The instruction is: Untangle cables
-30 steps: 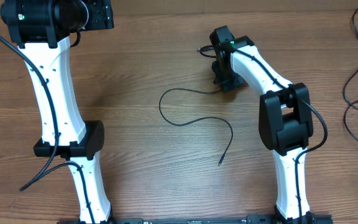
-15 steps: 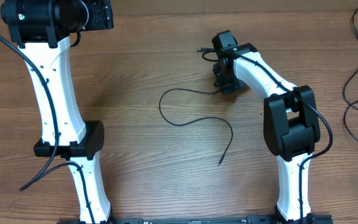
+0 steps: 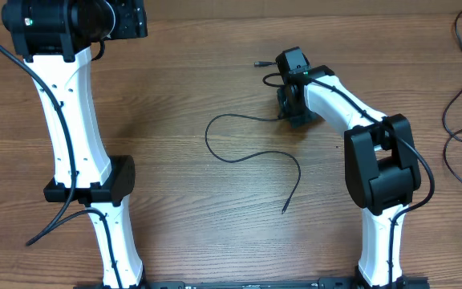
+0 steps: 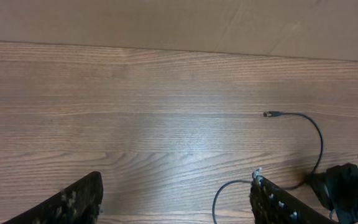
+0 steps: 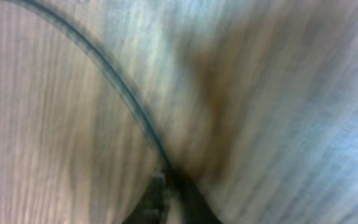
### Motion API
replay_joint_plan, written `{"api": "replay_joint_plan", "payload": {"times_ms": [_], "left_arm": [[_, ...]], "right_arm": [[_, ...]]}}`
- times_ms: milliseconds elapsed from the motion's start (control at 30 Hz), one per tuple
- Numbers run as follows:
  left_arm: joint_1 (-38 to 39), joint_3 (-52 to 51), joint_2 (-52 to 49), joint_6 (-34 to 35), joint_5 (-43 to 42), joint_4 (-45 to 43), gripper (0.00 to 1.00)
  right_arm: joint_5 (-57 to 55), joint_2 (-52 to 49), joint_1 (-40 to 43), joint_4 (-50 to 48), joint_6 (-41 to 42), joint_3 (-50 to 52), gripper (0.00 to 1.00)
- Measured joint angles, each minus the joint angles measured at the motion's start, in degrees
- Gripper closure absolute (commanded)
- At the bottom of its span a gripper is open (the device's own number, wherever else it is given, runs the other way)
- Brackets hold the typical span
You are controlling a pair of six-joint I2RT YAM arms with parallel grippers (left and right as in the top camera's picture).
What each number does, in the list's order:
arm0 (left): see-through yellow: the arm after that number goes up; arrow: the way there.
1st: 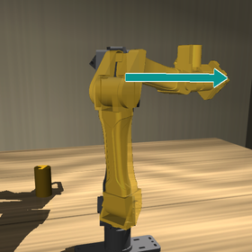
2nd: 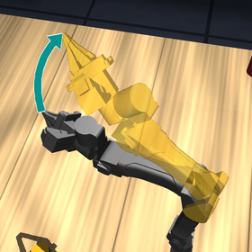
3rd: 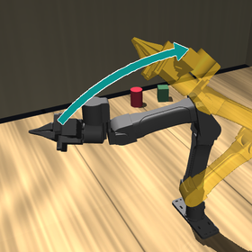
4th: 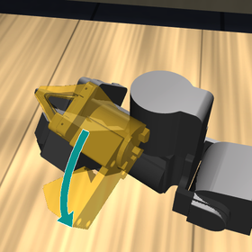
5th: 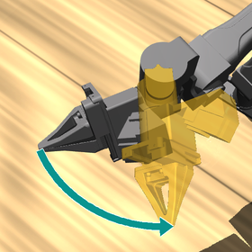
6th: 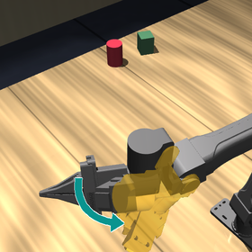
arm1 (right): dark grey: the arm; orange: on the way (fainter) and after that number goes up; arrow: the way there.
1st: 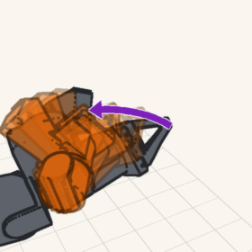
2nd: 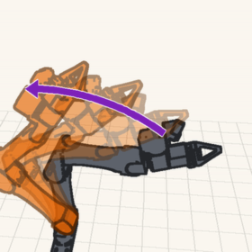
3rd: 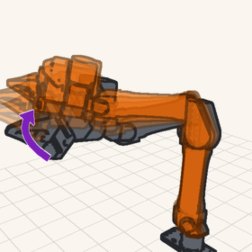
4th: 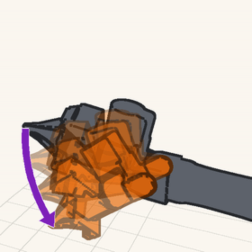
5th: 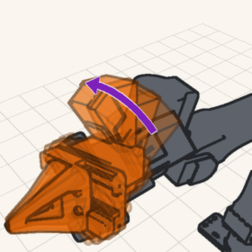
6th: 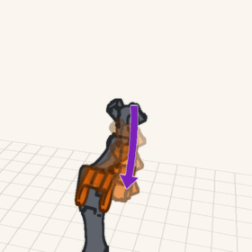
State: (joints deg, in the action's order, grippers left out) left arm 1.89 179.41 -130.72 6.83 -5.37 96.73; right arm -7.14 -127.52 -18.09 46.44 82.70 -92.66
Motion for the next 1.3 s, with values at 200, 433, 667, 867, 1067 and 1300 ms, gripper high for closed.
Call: {"api": "replay_joint_plan", "payload": {"times_ms": [200,433,667,867,1067,1300], "left_arm": [[0.0,0.0,0.0,0.0,0.0,-0.02,0.24],[0.0,0.0,0.0,0.0,0.0,0.0,0.24],[0.0,0.0,0.0,0.0,0.0,0.0,0.23],[0.0,-0.02,0.0,0.0,0.0,0.0,0.19],[0.39,-0.76,0.0,-0.68,-0.02,-0.02,0.17],[0.74,-4.76,0.0,-1.49,0.0,-0.35,0.15]], "right_arm": [[1.09,0.22,0.0,-4.9,-0.98,1.03,0.96],[5.92,-1.97,0.37,-9.29,-7.69,-2.32,0.96],[8.22,-5.57,0.42,-6.12,-18.27,-9.68,0.96],[7.87,-7.15,0.42,-0.07,-29.03,-18.67,0.96],[6.67,-7.13,0.44,6.69,-44.85,-28.17,0.73],[5.25,-6.97,0.42,13.97,-61.57,-37.75,0.58]]}}
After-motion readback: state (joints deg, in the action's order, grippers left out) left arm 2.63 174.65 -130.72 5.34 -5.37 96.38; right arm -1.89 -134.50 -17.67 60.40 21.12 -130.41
